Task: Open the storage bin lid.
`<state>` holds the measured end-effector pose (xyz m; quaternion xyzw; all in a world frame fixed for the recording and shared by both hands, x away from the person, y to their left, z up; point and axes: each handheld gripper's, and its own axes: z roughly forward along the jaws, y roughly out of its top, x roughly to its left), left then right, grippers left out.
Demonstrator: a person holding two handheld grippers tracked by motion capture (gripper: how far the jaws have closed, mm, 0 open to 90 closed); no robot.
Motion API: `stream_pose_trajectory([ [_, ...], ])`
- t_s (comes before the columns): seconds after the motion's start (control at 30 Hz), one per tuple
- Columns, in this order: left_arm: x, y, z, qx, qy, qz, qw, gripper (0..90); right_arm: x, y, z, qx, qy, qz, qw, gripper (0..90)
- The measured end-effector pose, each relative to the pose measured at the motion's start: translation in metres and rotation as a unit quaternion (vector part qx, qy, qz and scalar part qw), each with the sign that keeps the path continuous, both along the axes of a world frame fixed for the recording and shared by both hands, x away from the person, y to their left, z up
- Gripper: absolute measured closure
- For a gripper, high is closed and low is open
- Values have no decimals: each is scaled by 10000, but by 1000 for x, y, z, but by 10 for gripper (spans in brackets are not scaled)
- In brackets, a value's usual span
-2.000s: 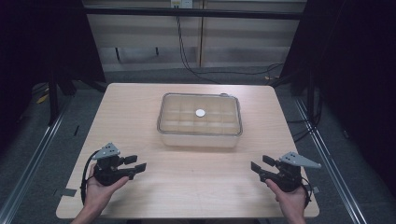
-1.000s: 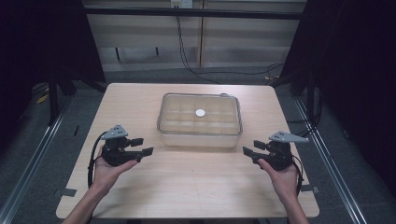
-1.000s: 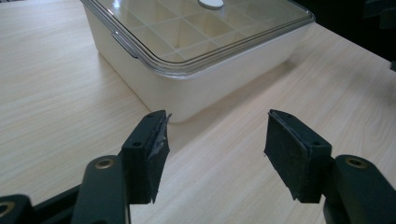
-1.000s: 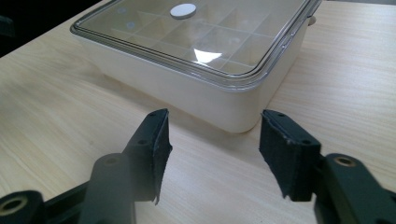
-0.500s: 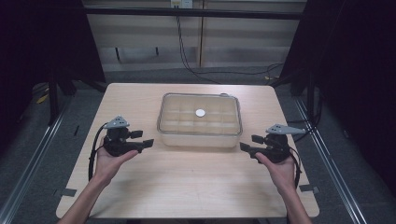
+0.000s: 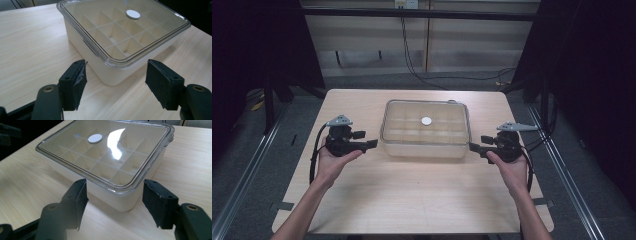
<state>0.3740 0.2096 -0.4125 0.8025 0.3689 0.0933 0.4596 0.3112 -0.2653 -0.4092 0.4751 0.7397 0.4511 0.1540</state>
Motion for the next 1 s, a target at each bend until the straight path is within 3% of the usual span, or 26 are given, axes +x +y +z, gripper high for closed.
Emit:
stream_pose_trajectory([
  [0.13, 6, -3, 3, 28, 2, -26, 10000, 323, 10, 3, 3, -49, 59, -2, 10000, 355],
  [0.2, 7, -4, 2, -7, 53, -33, 10000, 331, 16, 3, 2, 43, 193, 95, 9998, 343],
  [0.23, 8, -5, -3, -103, 133, -60, 9998, 319, 23, 4, 0, 121, 386, 248, 9989, 318],
  [0.33, 8, -8, -9, -24, 157, -94, 9998, 311, 28, 5, -3, 4, 410, 200, 9990, 307],
  [0.47, 15, -12, -11, 36, 222, -85, 9997, 311, 36, 6, -5, 29, 417, 83, 9991, 281],
  [0.63, 25, -16, -6, 107, 152, 31, 9998, 285, 46, 6, -7, -52, 455, -9, 9990, 266],
  [0.73, 30, -19, -2, 169, 139, 31, 9998, 271, 54, 3, -7, -65, 505, -116, 9986, 213],
  [0.9, 43, -24, 5, 247, 122, 64, 9996, 272, 63, 6, 0, -120, 462, -171, 9987, 224],
  [1.0, 53, -27, 8, 178, 174, 61, 9997, 272, 71, 9, 6, -140, 403, -94, 9990, 237],
])
